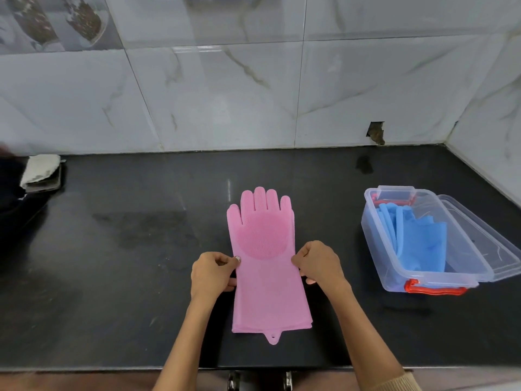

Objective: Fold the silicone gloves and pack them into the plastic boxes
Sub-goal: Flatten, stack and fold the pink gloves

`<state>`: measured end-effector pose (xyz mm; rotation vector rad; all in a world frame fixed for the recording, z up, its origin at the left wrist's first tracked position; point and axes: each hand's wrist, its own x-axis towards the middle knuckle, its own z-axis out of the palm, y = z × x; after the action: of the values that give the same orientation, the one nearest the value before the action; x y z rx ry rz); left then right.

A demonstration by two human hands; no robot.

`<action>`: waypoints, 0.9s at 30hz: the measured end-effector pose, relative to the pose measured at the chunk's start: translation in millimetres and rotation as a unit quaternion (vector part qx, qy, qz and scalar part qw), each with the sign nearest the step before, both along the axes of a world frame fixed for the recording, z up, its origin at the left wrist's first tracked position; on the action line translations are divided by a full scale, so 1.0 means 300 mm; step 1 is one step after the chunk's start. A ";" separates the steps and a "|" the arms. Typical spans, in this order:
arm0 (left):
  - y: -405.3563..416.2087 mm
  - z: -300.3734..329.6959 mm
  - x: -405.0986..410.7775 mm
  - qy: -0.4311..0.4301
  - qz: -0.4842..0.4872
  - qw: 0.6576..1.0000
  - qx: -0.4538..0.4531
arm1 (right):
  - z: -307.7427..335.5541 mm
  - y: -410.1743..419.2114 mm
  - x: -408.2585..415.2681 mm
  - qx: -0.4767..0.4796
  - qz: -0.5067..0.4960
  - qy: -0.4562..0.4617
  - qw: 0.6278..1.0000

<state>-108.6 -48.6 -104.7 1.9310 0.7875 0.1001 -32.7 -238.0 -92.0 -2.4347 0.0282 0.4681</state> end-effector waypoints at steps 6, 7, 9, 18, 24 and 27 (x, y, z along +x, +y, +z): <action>-0.023 -0.009 0.000 0.028 -0.014 0.999 -0.014 | -0.015 0.004 -0.003 -0.031 -0.018 -0.023 0.999; -0.022 -0.008 -0.001 0.029 -0.013 0.999 -0.017 | -0.019 0.005 -0.003 -0.032 -0.021 -0.027 0.999; -0.018 -0.005 -0.004 0.027 -0.007 0.999 -0.022 | -0.026 0.005 -0.004 -0.035 -0.022 -0.035 0.999; 0.035 -0.015 -0.040 -0.112 -0.242 0.893 0.363 | -0.011 -0.045 -0.031 -0.023 0.177 -0.169 0.969; 0.126 -0.002 -0.028 -0.159 -0.452 0.722 0.499 | 0.031 -0.127 0.020 -0.106 0.365 -0.183 0.907; 0.130 0.019 -0.011 -0.172 -0.488 0.630 0.579 | 0.034 -0.134 0.046 -0.158 0.440 -0.213 0.858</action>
<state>-112.0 -9.7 -99.0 3.1134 -0.9720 0.3513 -19.0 -278.2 -81.9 -2.7024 -1.3381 0.2925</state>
